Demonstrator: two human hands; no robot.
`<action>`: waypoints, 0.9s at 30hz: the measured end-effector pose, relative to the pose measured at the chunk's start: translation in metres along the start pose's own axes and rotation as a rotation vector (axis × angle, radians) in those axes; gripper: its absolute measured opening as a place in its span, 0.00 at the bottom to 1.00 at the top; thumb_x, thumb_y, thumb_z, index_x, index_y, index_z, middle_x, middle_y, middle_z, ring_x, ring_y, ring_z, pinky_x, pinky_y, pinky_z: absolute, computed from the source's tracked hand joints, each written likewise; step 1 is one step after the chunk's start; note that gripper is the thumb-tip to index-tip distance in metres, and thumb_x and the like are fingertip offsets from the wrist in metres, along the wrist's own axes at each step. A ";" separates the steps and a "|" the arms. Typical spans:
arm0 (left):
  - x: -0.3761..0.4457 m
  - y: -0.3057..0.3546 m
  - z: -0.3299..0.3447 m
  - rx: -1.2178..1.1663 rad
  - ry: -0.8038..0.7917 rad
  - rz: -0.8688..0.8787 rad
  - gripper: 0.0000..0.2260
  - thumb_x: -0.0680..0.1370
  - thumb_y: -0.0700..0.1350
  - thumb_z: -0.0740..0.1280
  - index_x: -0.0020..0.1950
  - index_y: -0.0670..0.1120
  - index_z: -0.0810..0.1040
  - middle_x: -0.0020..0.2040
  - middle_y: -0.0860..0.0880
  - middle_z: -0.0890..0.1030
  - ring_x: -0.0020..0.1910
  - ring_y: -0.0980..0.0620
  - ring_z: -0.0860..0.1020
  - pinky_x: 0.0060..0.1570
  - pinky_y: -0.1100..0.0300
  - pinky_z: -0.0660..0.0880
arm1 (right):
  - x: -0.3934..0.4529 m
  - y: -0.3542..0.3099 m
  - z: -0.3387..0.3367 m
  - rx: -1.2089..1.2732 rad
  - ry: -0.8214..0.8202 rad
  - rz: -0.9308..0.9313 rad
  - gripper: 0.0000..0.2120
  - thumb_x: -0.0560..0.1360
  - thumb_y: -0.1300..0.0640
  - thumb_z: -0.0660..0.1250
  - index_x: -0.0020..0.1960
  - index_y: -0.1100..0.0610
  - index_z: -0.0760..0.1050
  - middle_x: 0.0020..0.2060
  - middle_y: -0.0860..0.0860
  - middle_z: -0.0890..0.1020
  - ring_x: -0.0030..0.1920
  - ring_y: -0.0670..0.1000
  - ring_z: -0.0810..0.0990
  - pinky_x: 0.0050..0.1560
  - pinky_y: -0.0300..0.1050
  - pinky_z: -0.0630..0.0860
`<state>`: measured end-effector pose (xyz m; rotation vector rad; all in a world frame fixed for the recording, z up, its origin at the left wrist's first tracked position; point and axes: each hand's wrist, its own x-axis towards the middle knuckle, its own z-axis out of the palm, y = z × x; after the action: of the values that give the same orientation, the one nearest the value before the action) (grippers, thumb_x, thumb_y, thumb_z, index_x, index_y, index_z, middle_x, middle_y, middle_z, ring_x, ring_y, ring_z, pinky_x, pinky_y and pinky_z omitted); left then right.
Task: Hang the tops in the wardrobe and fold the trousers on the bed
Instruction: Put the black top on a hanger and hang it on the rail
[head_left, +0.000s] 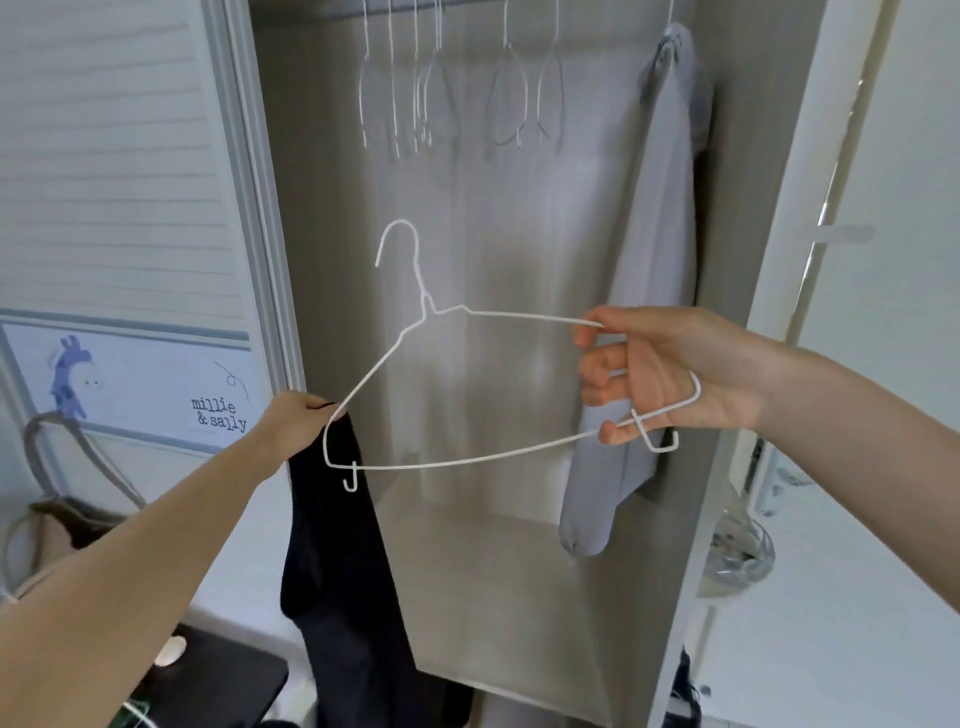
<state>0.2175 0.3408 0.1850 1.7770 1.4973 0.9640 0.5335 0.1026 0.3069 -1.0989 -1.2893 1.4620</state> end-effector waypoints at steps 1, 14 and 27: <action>-0.003 0.004 0.001 -0.051 -0.027 0.005 0.16 0.77 0.48 0.70 0.46 0.34 0.82 0.39 0.42 0.77 0.38 0.47 0.74 0.40 0.58 0.69 | 0.003 0.006 0.003 -0.004 0.004 -0.002 0.09 0.77 0.50 0.61 0.45 0.55 0.74 0.33 0.55 0.77 0.34 0.53 0.78 0.40 0.54 0.77; -0.055 0.089 0.002 -0.156 -0.249 0.356 0.09 0.82 0.44 0.61 0.59 0.49 0.80 0.46 0.47 0.80 0.49 0.50 0.80 0.50 0.55 0.79 | 0.046 0.115 0.043 0.076 0.128 -0.337 0.18 0.82 0.55 0.57 0.34 0.55 0.65 0.25 0.54 0.63 0.24 0.51 0.67 0.46 0.67 0.79; -0.083 0.140 0.004 0.037 0.095 0.804 0.14 0.85 0.47 0.54 0.40 0.46 0.64 0.34 0.55 0.64 0.33 0.60 0.64 0.36 0.68 0.64 | 0.047 0.100 0.026 0.417 -0.287 -0.152 0.20 0.78 0.49 0.60 0.66 0.56 0.76 0.67 0.54 0.75 0.71 0.57 0.69 0.64 0.58 0.72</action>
<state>0.2885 0.2357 0.2872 2.4441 0.8223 1.4065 0.4914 0.1344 0.2058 -0.5218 -1.1555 1.7153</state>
